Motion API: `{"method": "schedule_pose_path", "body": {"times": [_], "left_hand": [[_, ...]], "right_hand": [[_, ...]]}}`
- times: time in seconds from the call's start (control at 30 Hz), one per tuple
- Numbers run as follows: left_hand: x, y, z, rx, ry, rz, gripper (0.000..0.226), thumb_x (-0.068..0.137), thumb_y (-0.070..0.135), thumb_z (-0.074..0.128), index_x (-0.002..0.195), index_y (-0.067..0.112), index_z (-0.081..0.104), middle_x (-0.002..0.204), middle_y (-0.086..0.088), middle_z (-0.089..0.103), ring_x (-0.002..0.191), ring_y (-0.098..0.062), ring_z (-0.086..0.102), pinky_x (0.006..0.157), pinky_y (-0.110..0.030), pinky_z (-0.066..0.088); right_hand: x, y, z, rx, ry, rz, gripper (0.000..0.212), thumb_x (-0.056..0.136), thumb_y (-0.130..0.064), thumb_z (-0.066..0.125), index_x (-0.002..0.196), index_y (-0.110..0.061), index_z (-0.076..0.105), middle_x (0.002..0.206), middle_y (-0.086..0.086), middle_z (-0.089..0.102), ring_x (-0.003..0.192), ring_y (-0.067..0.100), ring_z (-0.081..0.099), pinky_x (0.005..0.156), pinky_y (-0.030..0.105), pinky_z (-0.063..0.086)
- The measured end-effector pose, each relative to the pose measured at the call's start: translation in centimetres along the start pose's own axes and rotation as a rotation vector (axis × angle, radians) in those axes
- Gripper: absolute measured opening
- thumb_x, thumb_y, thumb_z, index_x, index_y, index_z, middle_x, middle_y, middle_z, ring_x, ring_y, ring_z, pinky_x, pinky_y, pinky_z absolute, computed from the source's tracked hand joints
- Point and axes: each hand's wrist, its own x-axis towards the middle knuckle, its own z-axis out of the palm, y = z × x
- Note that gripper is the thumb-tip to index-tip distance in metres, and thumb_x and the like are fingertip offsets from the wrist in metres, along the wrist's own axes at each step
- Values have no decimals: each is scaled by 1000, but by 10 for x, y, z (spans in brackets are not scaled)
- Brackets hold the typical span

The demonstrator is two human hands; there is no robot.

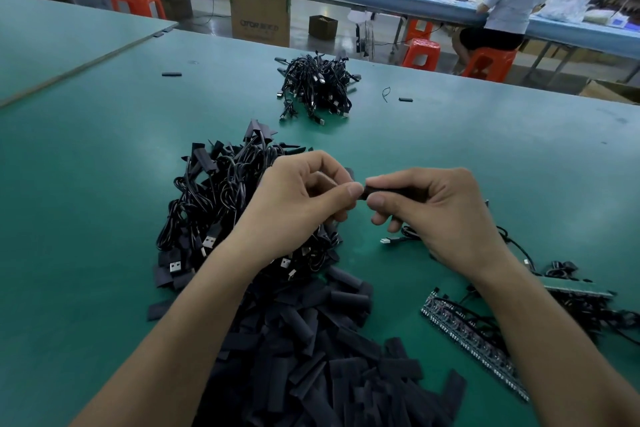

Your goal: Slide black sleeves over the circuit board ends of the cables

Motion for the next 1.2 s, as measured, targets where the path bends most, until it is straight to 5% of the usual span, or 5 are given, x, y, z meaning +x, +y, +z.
{"method": "schedule_pose_path", "body": {"times": [0.2, 0.43, 0.73, 1.07, 1.2], "left_hand": [[1, -1, 0, 116, 100, 67, 15, 81, 21, 83, 75, 15, 72, 63, 3, 70, 52, -10, 63, 54, -19, 48], [2, -4, -2, 102, 5, -24, 14, 85, 27, 79, 77, 16, 77, 68, -6, 74, 56, -15, 63, 59, -33, 52], [1, -4, 3, -10, -91, -80, 7, 89, 12, 74, 82, 9, 76, 71, -4, 75, 57, -11, 66, 55, -19, 50], [-1, -3, 9, 13, -92, -66, 9, 93, 11, 69, 88, 7, 75, 75, -6, 76, 65, -15, 72, 62, -28, 59], [-1, -3, 11, -2, -28, -62, 11, 94, 10, 69, 84, 7, 73, 73, -6, 76, 62, -16, 72, 61, -31, 60]], "right_hand": [[2, 2, -2, 35, 67, 18, 16, 82, -5, 77, 85, -21, 78, 70, 7, 74, 60, 22, 72, 53, 22, 53], [-2, 1, -2, 44, 45, -7, 17, 80, -9, 79, 88, -24, 79, 74, 3, 76, 62, 20, 72, 53, 21, 53], [-5, -3, -1, -33, -15, -14, 17, 78, -20, 78, 94, -26, 77, 78, -5, 77, 68, 15, 73, 57, 19, 53], [-5, -3, 4, 36, 78, -11, 21, 78, -15, 81, 93, -29, 76, 79, 2, 77, 63, 16, 70, 56, 21, 53], [-9, -2, 7, 17, 316, 4, 43, 74, -29, 81, 112, -37, 65, 83, -7, 76, 70, 12, 73, 63, 19, 57]]}}
